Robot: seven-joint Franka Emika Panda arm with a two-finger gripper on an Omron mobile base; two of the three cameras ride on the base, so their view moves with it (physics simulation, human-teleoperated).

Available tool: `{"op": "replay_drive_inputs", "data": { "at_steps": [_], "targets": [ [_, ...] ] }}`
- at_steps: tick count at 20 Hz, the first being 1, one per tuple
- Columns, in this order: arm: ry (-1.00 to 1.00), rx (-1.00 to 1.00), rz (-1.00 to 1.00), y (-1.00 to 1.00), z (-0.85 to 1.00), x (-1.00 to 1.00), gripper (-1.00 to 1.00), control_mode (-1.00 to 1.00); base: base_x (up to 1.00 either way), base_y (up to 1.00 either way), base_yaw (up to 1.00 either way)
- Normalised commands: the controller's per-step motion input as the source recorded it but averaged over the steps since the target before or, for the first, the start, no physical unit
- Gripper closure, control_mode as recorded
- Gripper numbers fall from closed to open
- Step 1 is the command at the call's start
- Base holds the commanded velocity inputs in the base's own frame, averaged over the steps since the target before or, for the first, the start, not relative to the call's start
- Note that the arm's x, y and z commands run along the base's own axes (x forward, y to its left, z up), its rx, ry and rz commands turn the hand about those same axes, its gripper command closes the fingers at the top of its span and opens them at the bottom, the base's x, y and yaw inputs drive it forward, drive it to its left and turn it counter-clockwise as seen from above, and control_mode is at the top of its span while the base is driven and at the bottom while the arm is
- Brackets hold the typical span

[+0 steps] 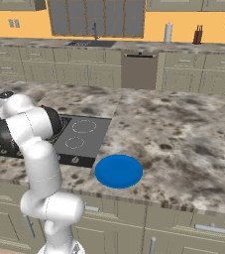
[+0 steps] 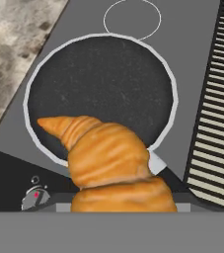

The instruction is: Pick the croissant and place it on the pan. Then turn on the stove to warm the croissant.

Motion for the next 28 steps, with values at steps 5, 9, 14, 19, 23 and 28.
{"op": "replay_drive_inputs", "data": {
  "at_steps": [5,9,14,19,23,28],
  "targets": [
    [0.00,0.00,-0.07,0.35,-0.19,0.46,1.00,-1.00,0.00,0.00,0.00],
    [0.00,0.00,-0.06,0.27,-0.22,0.46,1.00,-1.00,0.00,0.00,0.00],
    [0.00,0.00,-0.03,0.07,-0.23,0.40,1.00,-1.00,0.00,0.00,0.00],
    [0.00,0.00,0.00,0.03,-0.33,0.38,1.00,-1.00,0.00,0.00,0.00],
    [0.00,0.00,0.00,0.18,-0.33,0.36,1.00,-1.00,0.00,0.00,0.00],
    [0.00,0.00,-0.01,0.20,-0.27,0.37,1.00,-1.00,0.00,0.00,0.00]
  ]
}}
